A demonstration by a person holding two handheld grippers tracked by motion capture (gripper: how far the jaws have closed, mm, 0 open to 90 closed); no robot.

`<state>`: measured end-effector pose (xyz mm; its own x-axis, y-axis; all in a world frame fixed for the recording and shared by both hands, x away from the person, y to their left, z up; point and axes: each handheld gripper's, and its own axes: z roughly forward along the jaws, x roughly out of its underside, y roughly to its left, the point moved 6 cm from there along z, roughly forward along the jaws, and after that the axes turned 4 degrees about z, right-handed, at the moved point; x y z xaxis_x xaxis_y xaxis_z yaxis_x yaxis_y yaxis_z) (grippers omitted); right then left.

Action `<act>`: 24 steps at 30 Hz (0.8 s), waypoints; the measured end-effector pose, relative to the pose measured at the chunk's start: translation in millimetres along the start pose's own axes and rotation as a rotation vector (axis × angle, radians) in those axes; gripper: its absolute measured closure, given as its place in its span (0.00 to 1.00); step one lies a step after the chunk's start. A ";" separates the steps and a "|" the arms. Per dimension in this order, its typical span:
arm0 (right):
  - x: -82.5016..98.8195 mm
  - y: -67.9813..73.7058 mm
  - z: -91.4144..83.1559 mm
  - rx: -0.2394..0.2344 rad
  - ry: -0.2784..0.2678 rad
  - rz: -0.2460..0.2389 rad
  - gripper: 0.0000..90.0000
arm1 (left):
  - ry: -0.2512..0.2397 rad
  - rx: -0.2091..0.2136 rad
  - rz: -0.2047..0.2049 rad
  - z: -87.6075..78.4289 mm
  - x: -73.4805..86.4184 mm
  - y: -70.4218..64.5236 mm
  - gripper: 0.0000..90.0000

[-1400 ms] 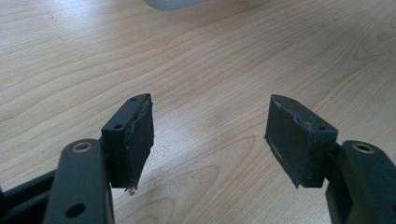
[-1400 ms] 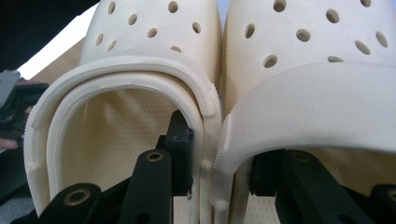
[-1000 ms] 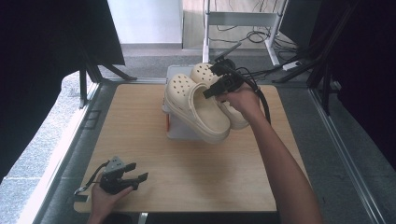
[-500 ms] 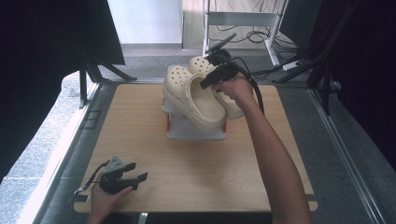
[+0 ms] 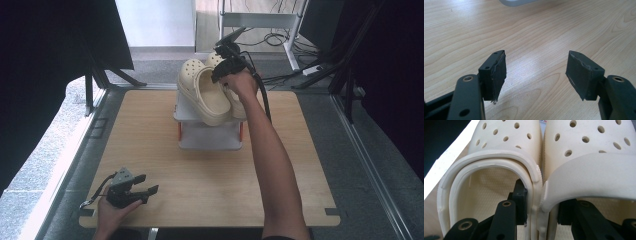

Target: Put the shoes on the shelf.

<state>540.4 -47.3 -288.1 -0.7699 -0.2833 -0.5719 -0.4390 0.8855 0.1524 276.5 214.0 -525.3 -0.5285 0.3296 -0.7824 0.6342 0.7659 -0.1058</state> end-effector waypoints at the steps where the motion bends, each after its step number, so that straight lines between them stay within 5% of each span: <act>1: -2.5 0.2 0.6 0.011 -0.005 0.012 0.75 | 0.001 -0.001 0.000 -0.3 0.0 0.2 0.37; 24: -20.5 7.9 30.9 0.170 -0.065 0.234 0.74 | -0.018 0.015 0.000 -4.6 -0.8 0.3 0.37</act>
<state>567.1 -23.0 -300.0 -0.8076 -0.0446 -0.5880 -0.1649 0.9744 0.1526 274.5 216.5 -521.8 -0.5182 0.3196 -0.7933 0.6425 0.7577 -0.1144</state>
